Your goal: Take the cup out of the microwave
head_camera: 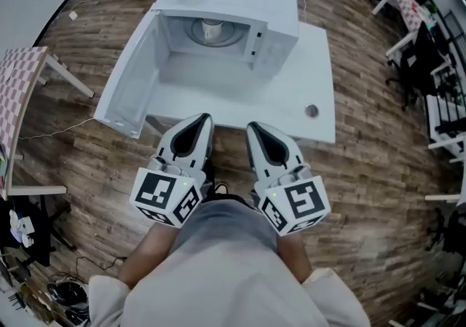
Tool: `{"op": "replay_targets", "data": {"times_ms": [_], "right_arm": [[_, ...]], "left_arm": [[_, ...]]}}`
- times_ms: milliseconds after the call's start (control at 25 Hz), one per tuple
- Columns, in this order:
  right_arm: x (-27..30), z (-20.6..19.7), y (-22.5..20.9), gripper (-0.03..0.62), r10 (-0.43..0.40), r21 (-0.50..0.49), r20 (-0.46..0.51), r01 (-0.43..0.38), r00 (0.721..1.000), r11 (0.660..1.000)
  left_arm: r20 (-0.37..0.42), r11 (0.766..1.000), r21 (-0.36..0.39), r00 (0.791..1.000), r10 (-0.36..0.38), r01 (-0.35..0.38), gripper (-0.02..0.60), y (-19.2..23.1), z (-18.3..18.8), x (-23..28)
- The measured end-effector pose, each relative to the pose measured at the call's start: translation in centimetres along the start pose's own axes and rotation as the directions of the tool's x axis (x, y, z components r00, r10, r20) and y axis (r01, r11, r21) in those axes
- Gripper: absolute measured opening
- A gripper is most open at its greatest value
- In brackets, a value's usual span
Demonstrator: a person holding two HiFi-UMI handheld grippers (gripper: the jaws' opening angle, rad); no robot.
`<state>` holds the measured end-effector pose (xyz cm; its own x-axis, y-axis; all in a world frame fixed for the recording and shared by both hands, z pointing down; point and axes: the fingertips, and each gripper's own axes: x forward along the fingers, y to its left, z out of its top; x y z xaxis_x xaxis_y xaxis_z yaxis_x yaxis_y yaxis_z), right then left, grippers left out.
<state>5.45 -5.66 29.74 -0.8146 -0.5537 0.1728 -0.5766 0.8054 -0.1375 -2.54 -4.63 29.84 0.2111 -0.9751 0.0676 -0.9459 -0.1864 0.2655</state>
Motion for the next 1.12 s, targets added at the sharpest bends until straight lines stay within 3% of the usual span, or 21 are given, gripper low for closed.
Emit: {"op": "replay_targets", "data": {"times_ms": [1120], "right_arm": [[13.0, -0.8, -3.8, 0.021, 0.013, 0.019, -0.100, -0.011, 0.995, 1.000]], "left_arm": [[-0.075, 0.995, 0.006, 0.992, 0.104, -0.104, 0.015, 11.0, -1.6, 9.5]]}}
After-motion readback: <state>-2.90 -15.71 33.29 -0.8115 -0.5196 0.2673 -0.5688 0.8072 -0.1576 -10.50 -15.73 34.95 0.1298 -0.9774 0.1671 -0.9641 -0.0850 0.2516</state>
